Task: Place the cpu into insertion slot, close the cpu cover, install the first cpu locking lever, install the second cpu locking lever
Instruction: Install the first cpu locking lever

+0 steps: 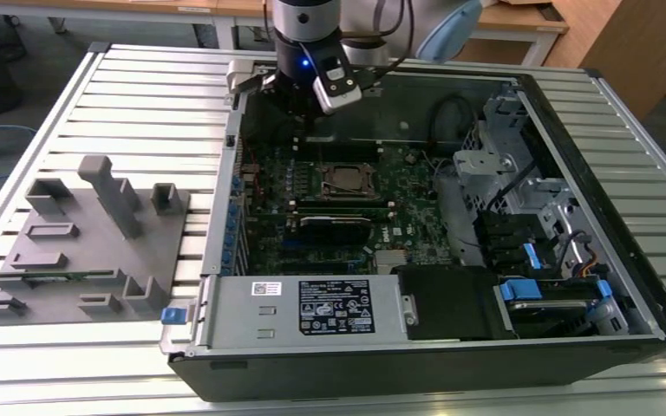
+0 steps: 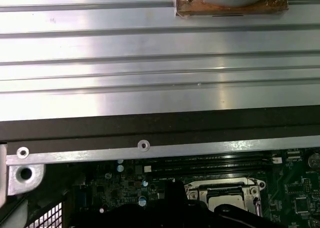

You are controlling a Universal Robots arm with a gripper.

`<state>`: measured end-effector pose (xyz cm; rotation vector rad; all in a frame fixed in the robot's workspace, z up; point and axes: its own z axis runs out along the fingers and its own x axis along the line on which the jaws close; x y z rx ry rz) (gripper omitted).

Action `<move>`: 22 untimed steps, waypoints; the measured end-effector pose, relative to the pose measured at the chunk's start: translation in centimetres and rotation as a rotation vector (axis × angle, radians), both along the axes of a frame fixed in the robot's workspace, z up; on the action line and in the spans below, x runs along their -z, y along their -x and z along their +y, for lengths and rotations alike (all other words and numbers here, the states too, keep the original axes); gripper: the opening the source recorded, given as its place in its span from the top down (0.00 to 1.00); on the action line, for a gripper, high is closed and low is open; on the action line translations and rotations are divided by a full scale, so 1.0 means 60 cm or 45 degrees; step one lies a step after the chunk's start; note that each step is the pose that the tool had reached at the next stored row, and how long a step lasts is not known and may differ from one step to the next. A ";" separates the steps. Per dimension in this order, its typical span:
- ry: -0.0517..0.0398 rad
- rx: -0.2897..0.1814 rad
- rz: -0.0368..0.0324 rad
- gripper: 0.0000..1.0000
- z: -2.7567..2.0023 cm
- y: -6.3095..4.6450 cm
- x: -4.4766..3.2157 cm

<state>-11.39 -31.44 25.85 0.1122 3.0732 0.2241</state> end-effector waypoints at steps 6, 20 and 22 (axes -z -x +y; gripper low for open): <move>0.000 0.000 0.0000 0.89 0.0000 -0.018 0.000; 0.000 0.000 -0.0001 0.89 0.0000 -0.037 0.001; 0.000 0.000 -0.0001 0.89 0.0000 -0.037 0.001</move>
